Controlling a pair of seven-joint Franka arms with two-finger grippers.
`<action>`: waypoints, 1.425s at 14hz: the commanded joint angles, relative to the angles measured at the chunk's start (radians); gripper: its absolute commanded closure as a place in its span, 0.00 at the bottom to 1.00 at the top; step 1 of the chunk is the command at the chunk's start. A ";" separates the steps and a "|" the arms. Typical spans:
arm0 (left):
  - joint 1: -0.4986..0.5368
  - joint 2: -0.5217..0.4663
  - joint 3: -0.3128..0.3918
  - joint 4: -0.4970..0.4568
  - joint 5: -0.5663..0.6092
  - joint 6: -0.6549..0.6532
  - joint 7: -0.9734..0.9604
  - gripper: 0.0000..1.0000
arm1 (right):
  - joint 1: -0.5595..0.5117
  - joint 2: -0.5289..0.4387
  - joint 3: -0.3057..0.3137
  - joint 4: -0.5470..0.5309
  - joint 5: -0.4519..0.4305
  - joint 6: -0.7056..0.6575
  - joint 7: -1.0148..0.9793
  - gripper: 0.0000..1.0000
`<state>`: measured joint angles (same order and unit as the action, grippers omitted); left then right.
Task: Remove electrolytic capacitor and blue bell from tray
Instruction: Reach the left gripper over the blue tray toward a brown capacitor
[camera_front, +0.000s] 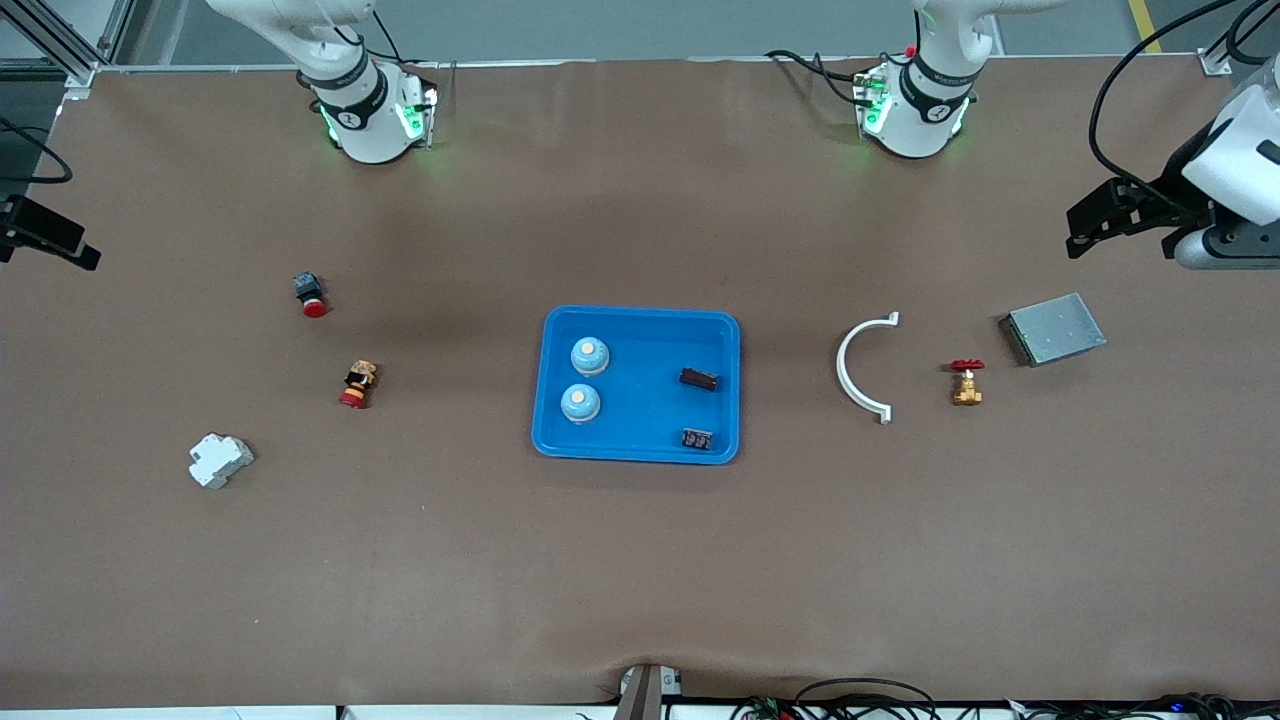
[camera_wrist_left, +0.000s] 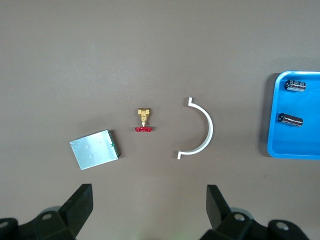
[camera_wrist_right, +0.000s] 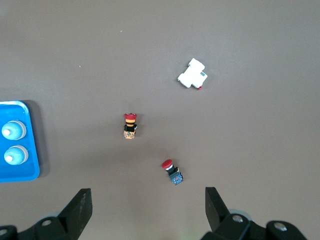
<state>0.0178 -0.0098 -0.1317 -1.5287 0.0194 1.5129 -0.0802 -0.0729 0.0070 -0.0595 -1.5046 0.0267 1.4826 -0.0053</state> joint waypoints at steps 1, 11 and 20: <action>0.004 0.008 0.000 0.027 -0.015 -0.013 0.002 0.00 | -0.021 0.002 0.013 0.015 0.001 -0.007 0.007 0.00; -0.039 0.091 -0.012 0.047 0.007 -0.013 -0.114 0.00 | -0.021 0.001 0.013 0.017 0.001 -0.013 0.007 0.00; -0.243 0.252 -0.034 -0.065 0.068 0.177 -0.683 0.00 | -0.019 0.002 0.013 0.015 0.004 -0.015 0.010 0.00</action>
<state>-0.2052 0.2280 -0.1642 -1.5440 0.0682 1.6138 -0.6700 -0.0732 0.0071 -0.0598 -1.5034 0.0267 1.4800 -0.0053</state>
